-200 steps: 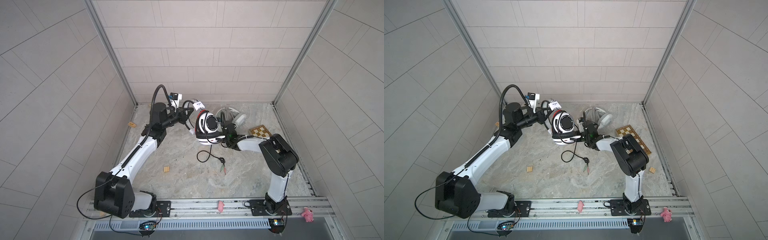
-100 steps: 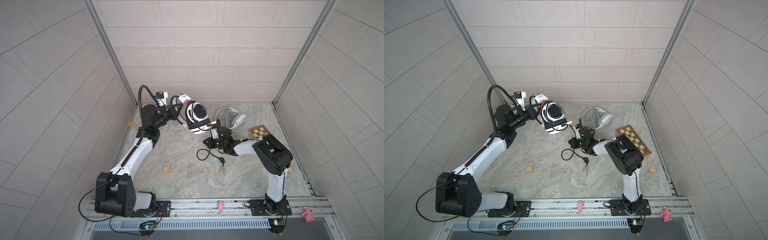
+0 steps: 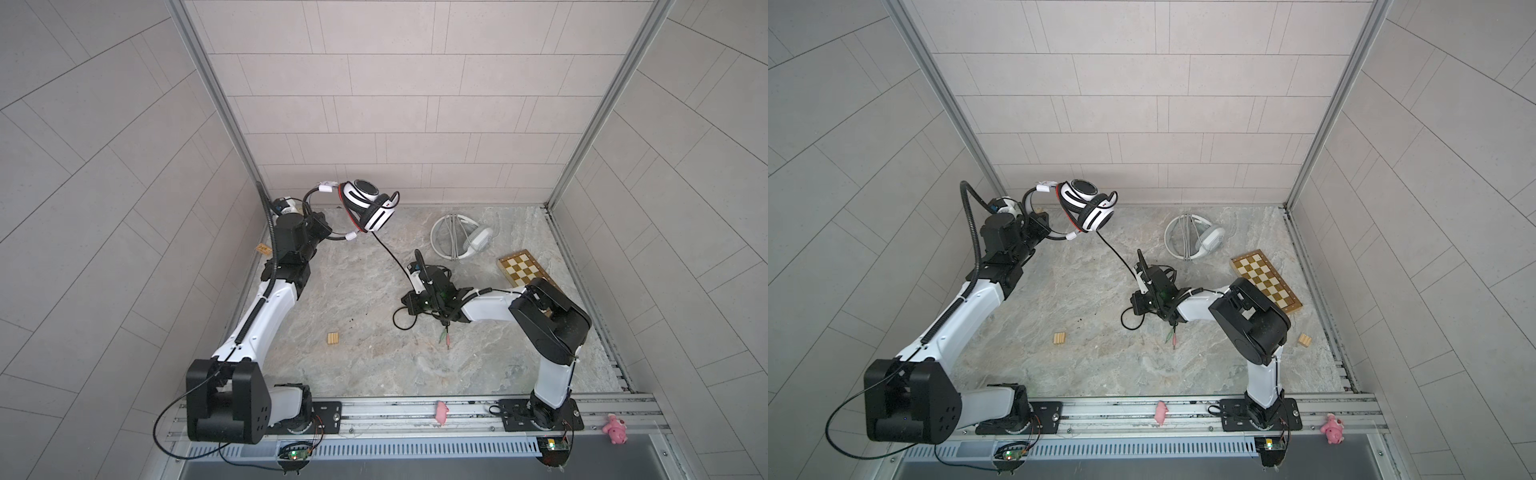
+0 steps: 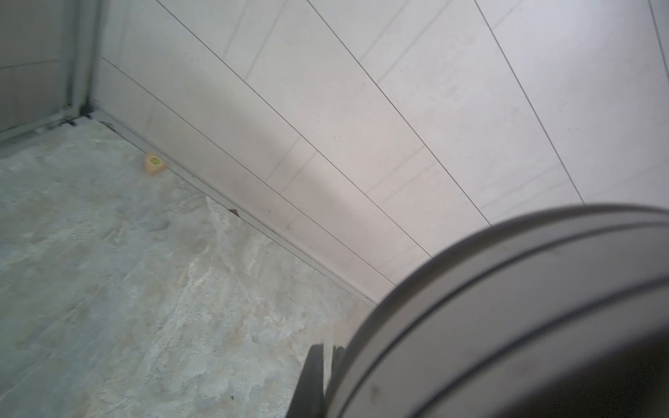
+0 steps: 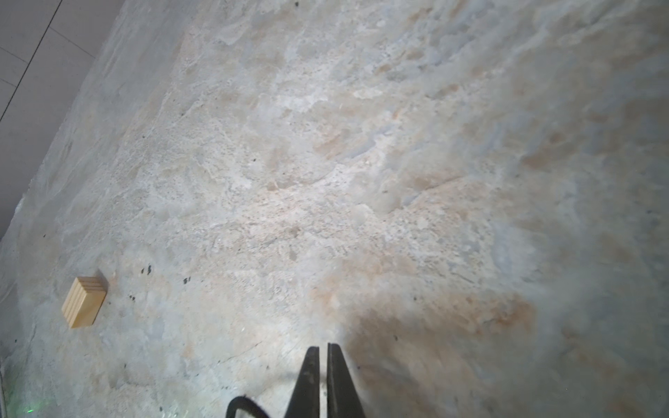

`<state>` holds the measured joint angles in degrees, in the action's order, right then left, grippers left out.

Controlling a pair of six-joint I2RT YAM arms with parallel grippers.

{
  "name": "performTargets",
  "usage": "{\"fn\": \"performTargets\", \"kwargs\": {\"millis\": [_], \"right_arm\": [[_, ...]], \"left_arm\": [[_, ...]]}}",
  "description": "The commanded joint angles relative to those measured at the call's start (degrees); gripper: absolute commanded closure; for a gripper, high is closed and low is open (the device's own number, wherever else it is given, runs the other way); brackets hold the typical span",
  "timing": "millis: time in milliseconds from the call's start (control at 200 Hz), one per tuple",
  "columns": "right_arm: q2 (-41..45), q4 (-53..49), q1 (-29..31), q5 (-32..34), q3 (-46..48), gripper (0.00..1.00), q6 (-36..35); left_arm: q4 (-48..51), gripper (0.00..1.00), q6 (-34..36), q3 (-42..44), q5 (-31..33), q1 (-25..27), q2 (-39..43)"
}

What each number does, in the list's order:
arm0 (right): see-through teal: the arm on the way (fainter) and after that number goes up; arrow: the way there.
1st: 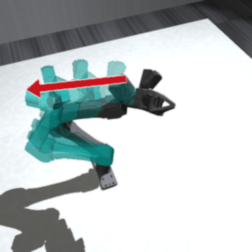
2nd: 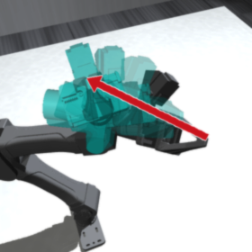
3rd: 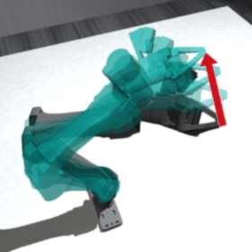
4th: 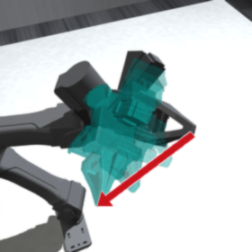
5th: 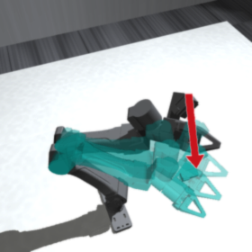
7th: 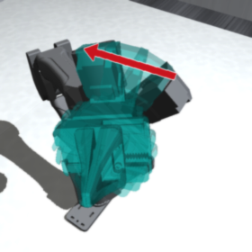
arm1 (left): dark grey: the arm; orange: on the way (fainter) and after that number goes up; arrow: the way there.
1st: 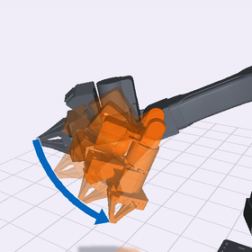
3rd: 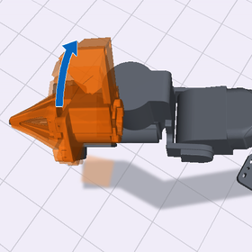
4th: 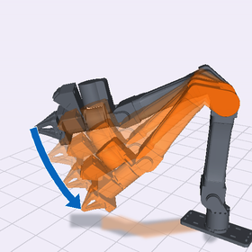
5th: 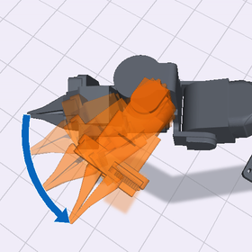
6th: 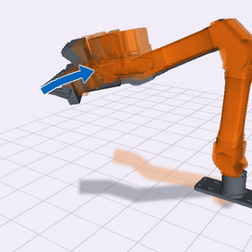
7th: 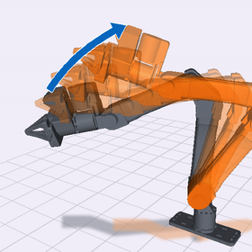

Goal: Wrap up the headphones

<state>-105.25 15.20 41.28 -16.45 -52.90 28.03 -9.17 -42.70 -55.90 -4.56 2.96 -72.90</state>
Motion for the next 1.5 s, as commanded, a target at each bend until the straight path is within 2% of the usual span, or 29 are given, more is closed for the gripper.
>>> {"fn": "performTargets", "kwargs": {"millis": [0, 325, 455, 615, 826, 951, 1066, 1141, 1321, 1496], "right_arm": [[3.6, -5.1, 2.0, 4.9, 0.6, 0.94, -3.5], [9.9, -20.4, 14.7, 25.1, -4.0, 0.98, -16.6], [11.0, -28.7, 18.5, 31.5, -7.7, 0.98, -19.5], [12.5, -37.2, 22.8, 39.8, -11.0, 0.99, -23.8], [16.9, -41.5, 26.9, 48.6, -11.2, 0.99, -28.6], [20.7, -43.5, 28.1, 51.2, -12.0, 0.99, -29.3], [26.7, -37.9, 29.8, 51.8, -8.3, 0.99, -34.1], [30.3, -34.6, 30.0, 51.1, -6.3, 0.99, -34.4], [36.8, -31.9, 30.0, 48.0, -5.9, 0.98, -35.9], [40.4, -32.0, 30.0, 49.0, -9.0, 0.99, -38.5]], "left_arm": [[-1.5, 1.0, -2.3, 0.3, 8.0, -0.3, 3.6], [4.4, 1.0, -4.6, 0.5, 17.1, -1.1, 4.7], [5.2, 1.0, -6.1, 0.7, 17.2, -2.4, 5.0], [6.6, 1.0, -4.9, 0.7, 20.2, -2.5, 5.4], [8.5, 1.0, -3.2, 0.1, 21.5, -2.7, 5.7], [10.5, 1.0, -2.8, 0.0, 24.9, -2.7, 6.0], [11.0, 1.0, -1.0, -0.5, 25.6, -2.3, 6.3], [10.3, 1.0, 0.8, -0.5, 26.2, -1.6, 6.3], [10.4, 1.0, 9.2, -3.4, 23.3, 1.0, 3.7], [13.4, 1.0, 18.5, -6.7, 28.6, 7.9, 2.3]]}}
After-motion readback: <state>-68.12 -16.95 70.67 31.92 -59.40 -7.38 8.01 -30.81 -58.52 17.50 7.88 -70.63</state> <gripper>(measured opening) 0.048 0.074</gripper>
